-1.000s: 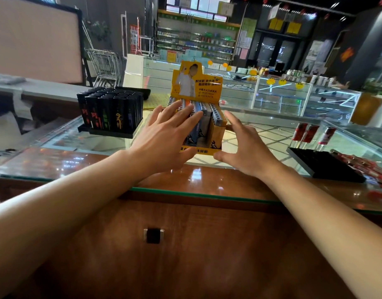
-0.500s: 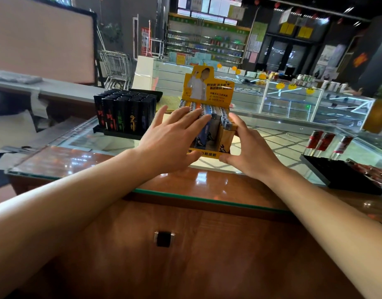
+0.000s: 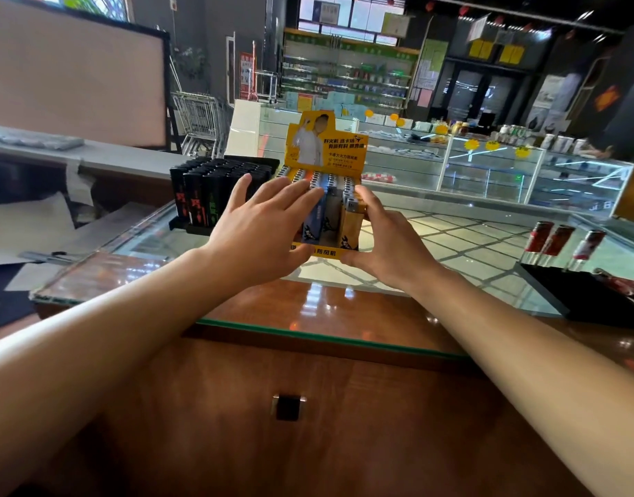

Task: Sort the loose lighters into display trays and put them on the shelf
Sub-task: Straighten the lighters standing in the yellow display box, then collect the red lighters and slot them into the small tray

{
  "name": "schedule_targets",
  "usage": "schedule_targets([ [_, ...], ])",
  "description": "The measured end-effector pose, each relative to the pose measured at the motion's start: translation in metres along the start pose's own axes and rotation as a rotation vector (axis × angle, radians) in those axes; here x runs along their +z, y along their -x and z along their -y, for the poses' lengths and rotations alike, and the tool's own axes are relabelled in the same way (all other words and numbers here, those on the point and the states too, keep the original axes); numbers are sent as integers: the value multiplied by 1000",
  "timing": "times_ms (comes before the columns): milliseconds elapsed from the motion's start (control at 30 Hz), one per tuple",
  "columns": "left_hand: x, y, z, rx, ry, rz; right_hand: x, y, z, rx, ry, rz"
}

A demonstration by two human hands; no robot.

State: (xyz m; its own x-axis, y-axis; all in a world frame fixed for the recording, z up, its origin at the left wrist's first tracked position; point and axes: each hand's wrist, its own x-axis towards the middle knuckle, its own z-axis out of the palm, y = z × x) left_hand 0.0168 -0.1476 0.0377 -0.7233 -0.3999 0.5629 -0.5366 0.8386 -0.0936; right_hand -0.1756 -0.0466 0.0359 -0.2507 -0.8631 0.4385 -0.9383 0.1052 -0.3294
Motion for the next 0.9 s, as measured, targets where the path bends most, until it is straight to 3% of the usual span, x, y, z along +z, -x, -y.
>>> schedule_targets([
  [333,-2,2,7,-32,-5,1,6,-8,7,-11,1,-18],
  [600,-11,-8,-10,-47,33,-21,-18,16,-1,4,205,-55],
  [900,-6,-37,-106,182,215,-89,-85,98,-57,93,481,-56],
])
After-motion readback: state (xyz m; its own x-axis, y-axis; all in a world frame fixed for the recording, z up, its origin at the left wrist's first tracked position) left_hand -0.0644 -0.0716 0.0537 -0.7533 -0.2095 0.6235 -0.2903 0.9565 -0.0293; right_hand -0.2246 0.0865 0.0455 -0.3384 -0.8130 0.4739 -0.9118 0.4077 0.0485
